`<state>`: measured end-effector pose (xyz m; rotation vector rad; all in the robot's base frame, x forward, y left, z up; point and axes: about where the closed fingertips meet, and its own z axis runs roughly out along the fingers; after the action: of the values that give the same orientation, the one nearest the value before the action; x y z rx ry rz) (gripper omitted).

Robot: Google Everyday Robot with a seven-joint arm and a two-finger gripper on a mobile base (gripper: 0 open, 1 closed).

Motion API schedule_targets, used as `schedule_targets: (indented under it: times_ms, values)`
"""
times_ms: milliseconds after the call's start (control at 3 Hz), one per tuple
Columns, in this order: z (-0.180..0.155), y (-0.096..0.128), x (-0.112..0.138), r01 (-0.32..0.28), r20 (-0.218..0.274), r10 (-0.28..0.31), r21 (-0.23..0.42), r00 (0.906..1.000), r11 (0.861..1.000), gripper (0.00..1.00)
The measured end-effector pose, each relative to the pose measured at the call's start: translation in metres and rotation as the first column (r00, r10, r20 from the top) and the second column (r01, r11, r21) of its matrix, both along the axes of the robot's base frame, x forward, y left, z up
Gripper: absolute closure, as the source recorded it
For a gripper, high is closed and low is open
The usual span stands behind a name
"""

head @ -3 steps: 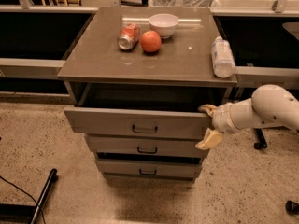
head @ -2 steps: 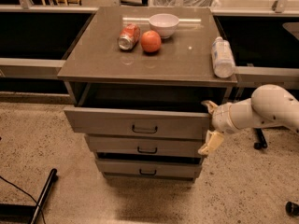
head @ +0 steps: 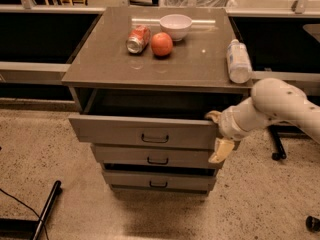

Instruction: Open top drawer

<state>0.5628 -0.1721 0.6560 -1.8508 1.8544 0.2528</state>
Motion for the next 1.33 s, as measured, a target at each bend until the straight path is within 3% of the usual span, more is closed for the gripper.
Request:
schedule_targets:
  times_ms: [333,667,1000,1333]
  values:
    - [0.003,0.006,-0.003,-0.064,-0.043,0.06,-0.104,0.9973,0.993,0.38]
    - [0.012,0.006,-0.005,-0.099,-0.07,0.088,-0.168,0.9937,0.981,0.61]
    - [0.021,-0.001,-0.006,-0.082,-0.073,0.069,-0.202,0.9949,0.976,0.59]
    - [0.039,-0.009,-0.009,-0.024,-0.06,0.011,-0.229,0.9982,0.973,0.45]
